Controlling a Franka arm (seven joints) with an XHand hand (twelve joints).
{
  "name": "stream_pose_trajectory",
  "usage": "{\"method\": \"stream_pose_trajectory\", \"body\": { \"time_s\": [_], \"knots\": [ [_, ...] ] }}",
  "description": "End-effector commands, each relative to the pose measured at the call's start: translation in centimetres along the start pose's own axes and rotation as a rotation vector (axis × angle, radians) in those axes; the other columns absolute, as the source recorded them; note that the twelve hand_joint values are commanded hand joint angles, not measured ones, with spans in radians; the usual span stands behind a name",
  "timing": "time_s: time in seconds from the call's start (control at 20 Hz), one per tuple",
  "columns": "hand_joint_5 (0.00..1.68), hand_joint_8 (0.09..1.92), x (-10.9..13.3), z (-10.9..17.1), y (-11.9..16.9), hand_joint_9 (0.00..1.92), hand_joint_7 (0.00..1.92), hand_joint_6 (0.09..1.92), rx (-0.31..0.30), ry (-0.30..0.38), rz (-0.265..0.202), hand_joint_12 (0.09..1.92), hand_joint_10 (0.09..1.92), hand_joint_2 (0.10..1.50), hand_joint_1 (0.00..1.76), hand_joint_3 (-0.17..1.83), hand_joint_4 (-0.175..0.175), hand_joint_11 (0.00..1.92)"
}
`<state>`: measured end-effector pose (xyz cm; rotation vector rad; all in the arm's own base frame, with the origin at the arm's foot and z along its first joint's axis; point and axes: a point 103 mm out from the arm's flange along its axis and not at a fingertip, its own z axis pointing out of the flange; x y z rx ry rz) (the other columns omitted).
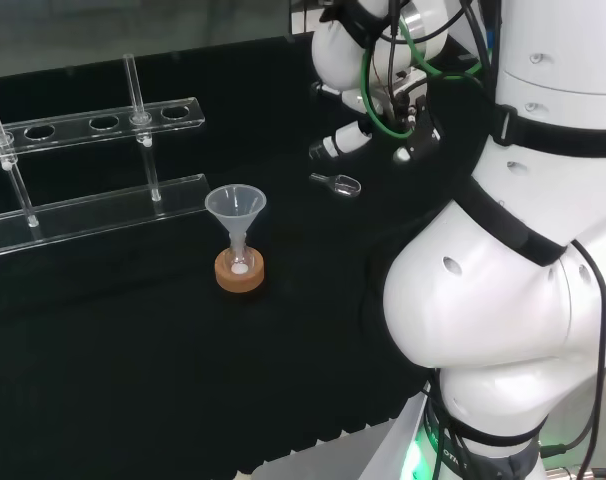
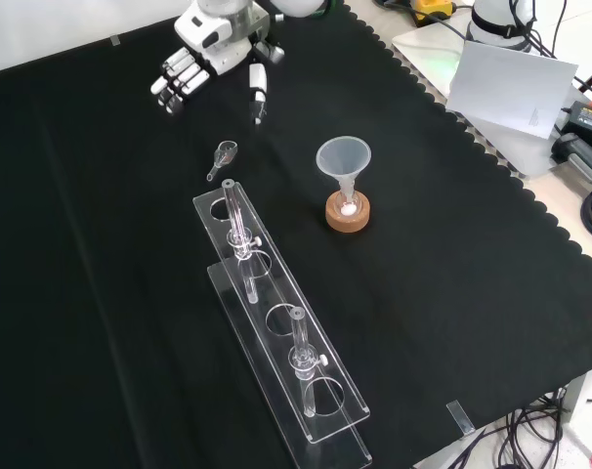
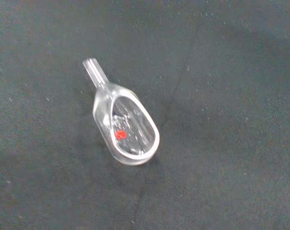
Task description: Put the weighing funnel back on the table.
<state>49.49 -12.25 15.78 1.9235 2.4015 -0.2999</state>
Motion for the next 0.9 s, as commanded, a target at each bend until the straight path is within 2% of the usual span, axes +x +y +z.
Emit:
{"method": "stream_pose_trajectory", "body": {
  "time_s": [0.05, 0.3, 0.5, 0.9],
  "knots": [
    [0.00, 0.09, 1.4, -3.2, -1.3, 0.00, 0.04, 0.09, -0.029, 0.046, -0.015, 1.27, 0.09, 0.67, 0.11, 0.07, 0.030, 0.00],
    [0.00, 0.09, 2.4, -5.3, -2.0, 0.00, 0.03, 0.09, -0.057, 0.044, -0.012, 1.26, 0.09, 0.67, 0.10, 0.06, 0.025, 0.00],
    [0.00, 0.09, 4.1, -6.8, -2.9, 0.00, 0.04, 0.09, -0.068, 0.040, -0.005, 1.25, 0.09, 0.67, 0.10, 0.06, 0.023, 0.00],
    [0.00, 0.09, 5.3, -7.9, -4.2, 0.00, 0.05, 0.09, -0.042, -0.002, 0.024, 1.24, 0.09, 0.68, 0.12, 0.06, 0.020, 0.00]
  ]
}}
